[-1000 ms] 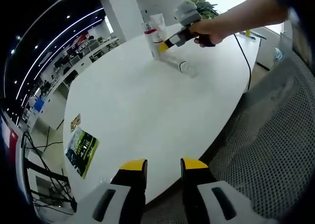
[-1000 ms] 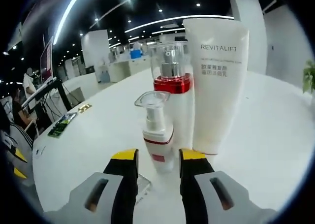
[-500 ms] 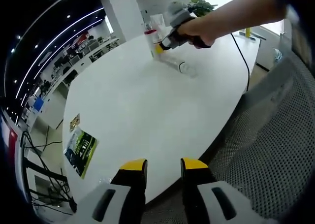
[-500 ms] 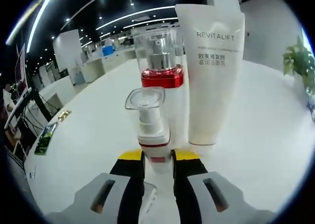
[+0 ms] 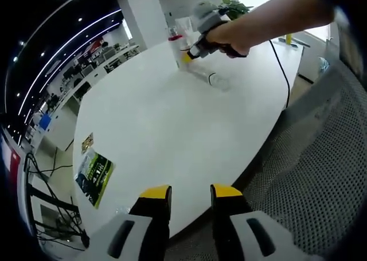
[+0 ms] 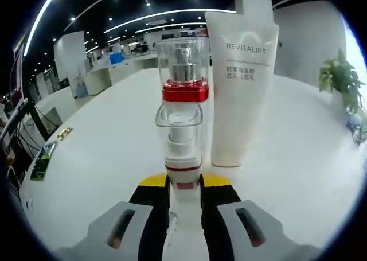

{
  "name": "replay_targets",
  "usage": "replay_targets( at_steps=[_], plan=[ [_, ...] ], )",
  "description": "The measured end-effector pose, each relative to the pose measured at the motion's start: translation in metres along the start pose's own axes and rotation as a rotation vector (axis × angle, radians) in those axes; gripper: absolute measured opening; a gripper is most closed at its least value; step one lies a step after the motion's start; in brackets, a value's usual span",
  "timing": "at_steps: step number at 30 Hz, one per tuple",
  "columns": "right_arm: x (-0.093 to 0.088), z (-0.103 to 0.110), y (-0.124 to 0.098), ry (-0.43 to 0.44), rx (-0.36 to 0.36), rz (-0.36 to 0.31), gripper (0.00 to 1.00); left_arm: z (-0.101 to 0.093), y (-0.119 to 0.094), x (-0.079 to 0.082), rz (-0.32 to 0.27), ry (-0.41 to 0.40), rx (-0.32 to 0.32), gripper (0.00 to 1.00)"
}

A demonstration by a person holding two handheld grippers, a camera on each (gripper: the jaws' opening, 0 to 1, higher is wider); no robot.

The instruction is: Arrange the skincare products in the storage area until every visible bottle or jar stands upright without overlapping.

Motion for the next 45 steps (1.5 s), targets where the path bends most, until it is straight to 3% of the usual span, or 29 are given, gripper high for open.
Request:
replay_targets(
  at_steps=[7,10,20,23,25,27,29,33,38,41,42,43,45],
  plan=[
    [0.002,0.000,0.003,0.035,-0.001,0.006,0.20,0.000,0.000,0.000,-0.001,-0.001,-0.001,0.28],
    [0.001,0.001,0.002,0.082,0.016,0.004,0.27,0.000,0.000,-0.001,-0.002,-0.001,-0.004,0.28],
    [-0.009,-0.008,-0.020,0.071,0.067,-0.018,0.28,0.001,0.000,-0.002,-0.003,-0.003,-0.004,0.28],
    [-0.016,-0.001,-0.029,0.010,0.162,-0.009,0.29,0.001,0.000,-0.002,-0.002,-0.005,-0.004,0.28],
    [-0.029,0.008,-0.037,-0.012,0.245,0.046,0.30,0.001,0.000,-0.002,-0.004,-0.006,-0.005,0.28],
    [-0.041,0.017,-0.045,-0.045,0.284,0.100,0.34,0.001,0.000,-0.002,-0.005,-0.004,-0.004,0.28],
    [-0.049,0.021,-0.049,-0.123,0.286,0.109,0.37,0.001,0.000,-0.002,-0.004,-0.006,-0.005,0.28],
    [-0.065,0.036,-0.055,-0.080,0.299,0.146,0.44,0.001,0.000,-0.002,-0.003,-0.007,-0.005,0.28],
    [-0.080,0.050,-0.064,-0.150,0.318,0.200,0.43,0.001,0.000,-0.002,-0.002,-0.006,-0.002,0.28],
    [-0.093,0.044,-0.062,-0.207,0.313,0.258,0.35,0.001,-0.001,-0.002,-0.002,-0.005,0.000,0.28],
    [-0.088,0.040,-0.058,-0.250,0.306,0.203,0.33,0.001,-0.001,-0.002,-0.004,-0.004,0.000,0.28],
    [-0.095,0.038,-0.059,-0.222,0.294,0.248,0.31,0.001,-0.001,-0.002,-0.005,-0.004,0.001,0.28],
    [-0.098,0.034,-0.061,-0.277,0.299,0.255,0.23,0.001,-0.001,-0.001,-0.007,-0.004,0.004,0.28]
  ],
)
Point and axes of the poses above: the point that each gripper's makers call its tool centre point, and the gripper's own axes: y roughly forward along the fingers, z roughly to its left, x roughly out of its top, the point moved 4 cm from there along -y, roughly backward along the fingers, and after that the axes turned 3 degrees about z, right-handed, at the moved point
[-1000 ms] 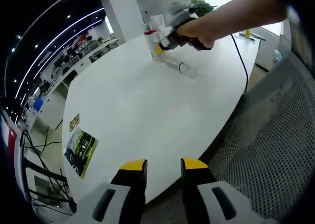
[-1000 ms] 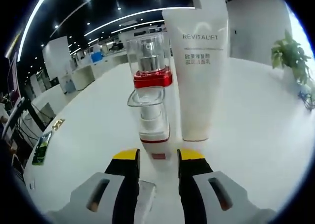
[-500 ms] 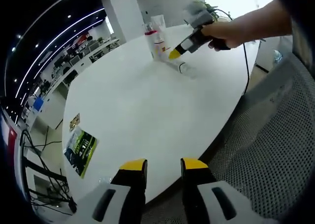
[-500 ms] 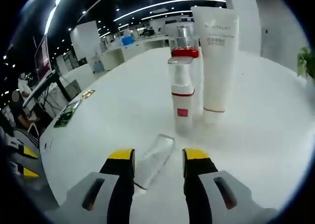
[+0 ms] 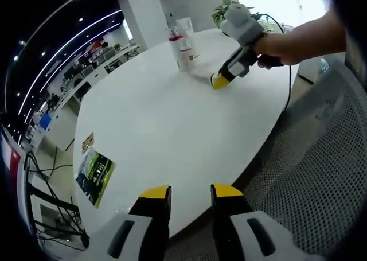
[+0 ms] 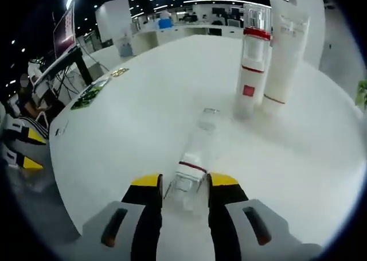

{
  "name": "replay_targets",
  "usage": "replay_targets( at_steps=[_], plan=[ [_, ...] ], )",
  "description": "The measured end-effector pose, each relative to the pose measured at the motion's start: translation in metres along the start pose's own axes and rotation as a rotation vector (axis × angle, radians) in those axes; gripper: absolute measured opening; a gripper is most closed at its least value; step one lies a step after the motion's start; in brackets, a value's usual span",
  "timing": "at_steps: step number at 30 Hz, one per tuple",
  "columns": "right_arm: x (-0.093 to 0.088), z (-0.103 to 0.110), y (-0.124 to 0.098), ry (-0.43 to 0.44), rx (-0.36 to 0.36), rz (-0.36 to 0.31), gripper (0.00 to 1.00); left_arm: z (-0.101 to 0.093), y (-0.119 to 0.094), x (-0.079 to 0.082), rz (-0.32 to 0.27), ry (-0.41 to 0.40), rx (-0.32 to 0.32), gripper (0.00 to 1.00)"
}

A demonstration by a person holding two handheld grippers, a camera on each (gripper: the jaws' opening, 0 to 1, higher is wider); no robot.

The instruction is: Arrange the skincare products in the storage area until every visible bottle or jar stands upright without overlapping.

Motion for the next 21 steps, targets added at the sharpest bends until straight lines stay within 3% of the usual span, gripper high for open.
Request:
replay_targets(
  at_steps=[3,8,10,11,15,21],
  plan=[
    [-0.005,-0.002,-0.004,-0.085,0.000,-0.003,0.19,0.000,0.000,0.001,-0.005,0.000,0.003,0.28],
    [-0.011,0.001,-0.011,-0.109,0.029,0.027,0.18,0.000,-0.002,0.002,-0.011,-0.005,0.003,0.28],
    [-0.010,0.007,-0.017,-0.127,0.043,0.020,0.17,-0.001,-0.006,0.013,-0.090,0.007,0.006,0.28],
    [-0.009,0.010,-0.018,-0.136,0.050,0.016,0.17,-0.002,-0.007,0.014,-0.101,0.011,0.003,0.28],
    [-0.005,0.034,-0.031,-0.175,0.105,-0.019,0.17,-0.003,-0.007,0.014,-0.095,-0.008,-0.017,0.30],
    [0.012,0.072,-0.066,-0.131,0.177,-0.081,0.17,-0.012,-0.013,0.030,-0.205,-0.048,-0.116,0.36]
  ],
)
Point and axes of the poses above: the point that each gripper's makers call its tool centre point, and the gripper's own axes: y roughly forward along the fingers, z roughly to its left, x roughly out of its top, the point moved 4 cm from there along -y, roughly backward along the fingers, and after that the axes turned 3 degrees about z, right-handed, at the moved point
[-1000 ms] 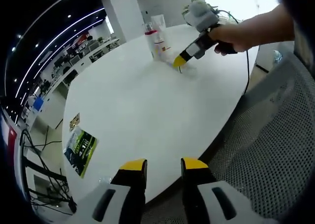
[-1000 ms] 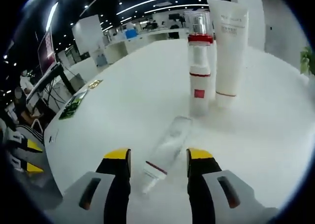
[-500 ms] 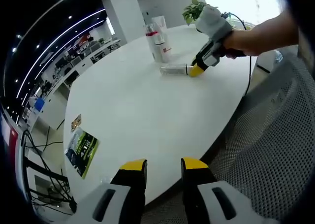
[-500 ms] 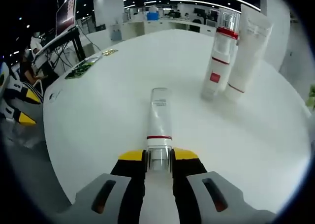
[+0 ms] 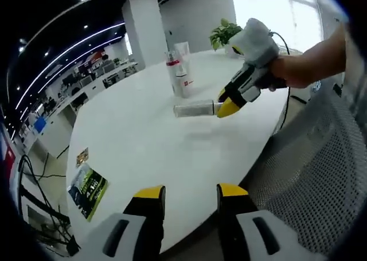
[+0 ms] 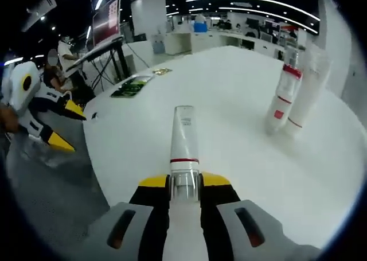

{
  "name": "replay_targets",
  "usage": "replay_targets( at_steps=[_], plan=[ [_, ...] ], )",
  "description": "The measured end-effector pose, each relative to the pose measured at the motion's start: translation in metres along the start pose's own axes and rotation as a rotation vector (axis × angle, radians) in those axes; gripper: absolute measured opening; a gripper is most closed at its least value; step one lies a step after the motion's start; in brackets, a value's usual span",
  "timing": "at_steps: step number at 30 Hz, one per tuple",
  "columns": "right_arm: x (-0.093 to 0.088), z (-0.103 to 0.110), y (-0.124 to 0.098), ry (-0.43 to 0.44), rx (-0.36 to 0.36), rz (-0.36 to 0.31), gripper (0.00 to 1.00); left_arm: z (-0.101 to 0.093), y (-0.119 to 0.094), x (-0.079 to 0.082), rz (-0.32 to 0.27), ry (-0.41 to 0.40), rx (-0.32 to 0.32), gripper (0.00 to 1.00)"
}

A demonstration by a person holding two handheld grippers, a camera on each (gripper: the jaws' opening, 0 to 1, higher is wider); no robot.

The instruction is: Arrange the skincare products in the storage area until every visible bottle or jar stands upright without overlapping.

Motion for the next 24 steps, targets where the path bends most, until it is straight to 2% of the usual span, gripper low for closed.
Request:
replay_targets(
  at_steps=[2,5,7,11,13,16,18,20,21,22,24],
  plan=[
    [0.014,0.019,-0.012,0.023,0.045,-0.053,0.17,-0.002,-0.001,0.010,-0.056,-0.097,-0.071,0.36],
    [0.025,0.035,-0.025,0.001,0.048,-0.070,0.18,0.000,-0.007,0.023,-0.111,-0.263,-0.182,0.35],
    [0.030,0.043,-0.031,0.005,0.051,-0.085,0.18,0.004,-0.011,0.043,-0.232,-0.388,-0.275,0.36],
    [0.043,0.052,-0.047,0.037,0.031,-0.142,0.18,0.010,-0.012,0.055,-0.339,-0.536,-0.375,0.37],
    [0.047,0.058,-0.055,0.025,0.034,-0.158,0.18,0.009,-0.013,0.062,-0.411,-0.602,-0.457,0.37],
    [0.048,0.065,-0.063,0.004,0.041,-0.166,0.18,0.005,-0.015,0.065,-0.451,-0.683,-0.569,0.37],
    [0.046,0.068,-0.066,0.028,0.049,-0.176,0.18,0.000,-0.016,0.063,-0.447,-0.713,-0.631,0.37],
    [0.044,0.071,-0.069,0.096,0.057,-0.199,0.18,-0.005,-0.016,0.058,-0.408,-0.683,-0.665,0.35],
    [0.041,0.073,-0.070,0.088,0.059,-0.200,0.18,-0.007,-0.018,0.058,-0.416,-0.666,-0.676,0.33],
    [0.040,0.076,-0.070,0.088,0.060,-0.199,0.18,-0.010,-0.024,0.061,-0.453,-0.642,-0.712,0.30],
    [0.037,0.082,-0.071,0.084,0.067,-0.196,0.18,-0.010,-0.032,0.067,-0.509,-0.661,-0.746,0.21]
  ],
)
Point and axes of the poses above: the point that each gripper's makers call its tool centre point, and the gripper's own axes: y roughly forward along the fingers, z roughly to its left, x roughly out of its top, the point moved 4 cm from there along -y, roughly backward along the fingers, and after that the axes turned 3 degrees about z, right-handed, at the moved point
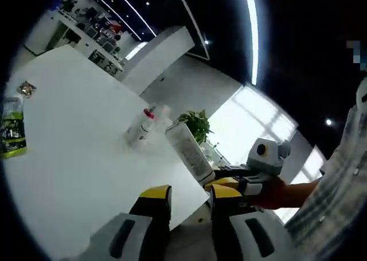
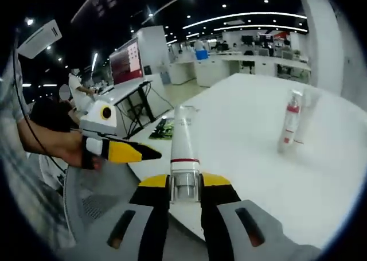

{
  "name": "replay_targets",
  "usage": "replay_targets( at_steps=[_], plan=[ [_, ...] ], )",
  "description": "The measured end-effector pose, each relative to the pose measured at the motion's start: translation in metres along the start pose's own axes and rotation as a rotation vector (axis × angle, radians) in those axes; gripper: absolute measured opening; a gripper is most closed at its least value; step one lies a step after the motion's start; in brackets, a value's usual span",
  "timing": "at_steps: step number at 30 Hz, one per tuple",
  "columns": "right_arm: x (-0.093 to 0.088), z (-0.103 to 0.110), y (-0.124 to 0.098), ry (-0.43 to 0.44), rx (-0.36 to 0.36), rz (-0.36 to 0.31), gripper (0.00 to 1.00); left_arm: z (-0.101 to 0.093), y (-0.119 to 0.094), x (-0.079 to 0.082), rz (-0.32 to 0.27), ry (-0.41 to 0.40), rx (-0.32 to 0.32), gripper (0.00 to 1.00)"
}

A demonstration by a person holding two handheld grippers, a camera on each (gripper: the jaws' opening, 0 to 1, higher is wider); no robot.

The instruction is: Arrange the skincare products in the storage area until every visible bottle or jar stands upright without overlapping.

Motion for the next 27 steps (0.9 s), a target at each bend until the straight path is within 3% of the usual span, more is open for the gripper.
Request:
replay_targets(
  at_steps=[2,5,7,11,14,20,23,27],
  plan=[
    [-0.001,0.006,-0.001,0.001,0.004,-0.004,0.18,-0.005,-0.002,0.007,-0.058,0.003,-0.023,0.18],
    [0.005,0.012,-0.004,0.007,0.005,-0.032,0.18,-0.005,-0.006,0.011,-0.082,-0.009,-0.035,0.08],
    [0.008,0.016,-0.005,0.001,0.016,-0.043,0.18,-0.006,-0.006,0.014,-0.095,-0.063,-0.048,0.08],
    [0.011,0.023,-0.008,-0.049,0.043,-0.034,0.18,0.000,-0.007,0.017,-0.125,-0.104,-0.014,0.09],
    [0.011,0.023,-0.009,-0.066,0.063,-0.031,0.18,0.004,-0.008,0.020,-0.144,-0.148,-0.028,0.17],
    [0.004,0.023,-0.011,-0.160,0.097,0.028,0.18,0.005,-0.001,0.016,-0.119,-0.210,-0.035,0.62],
    [-0.001,0.032,-0.007,-0.287,0.141,0.078,0.18,0.001,0.002,0.012,-0.098,-0.202,-0.043,0.64],
    [0.000,0.048,0.002,-0.380,0.226,0.088,0.18,0.000,-0.001,0.011,-0.087,-0.228,-0.054,0.55]
  ],
)
Point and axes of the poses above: the point that each gripper's makers call its tool centre point, and the gripper's own axes: y roughly forward along the fingers, z roughly to its left, x roughly out of its top, the point moved 4 cm from there along -y, roughly backward along the fingers, and after that the axes turned 3 degrees about z, right-handed, at the moved point
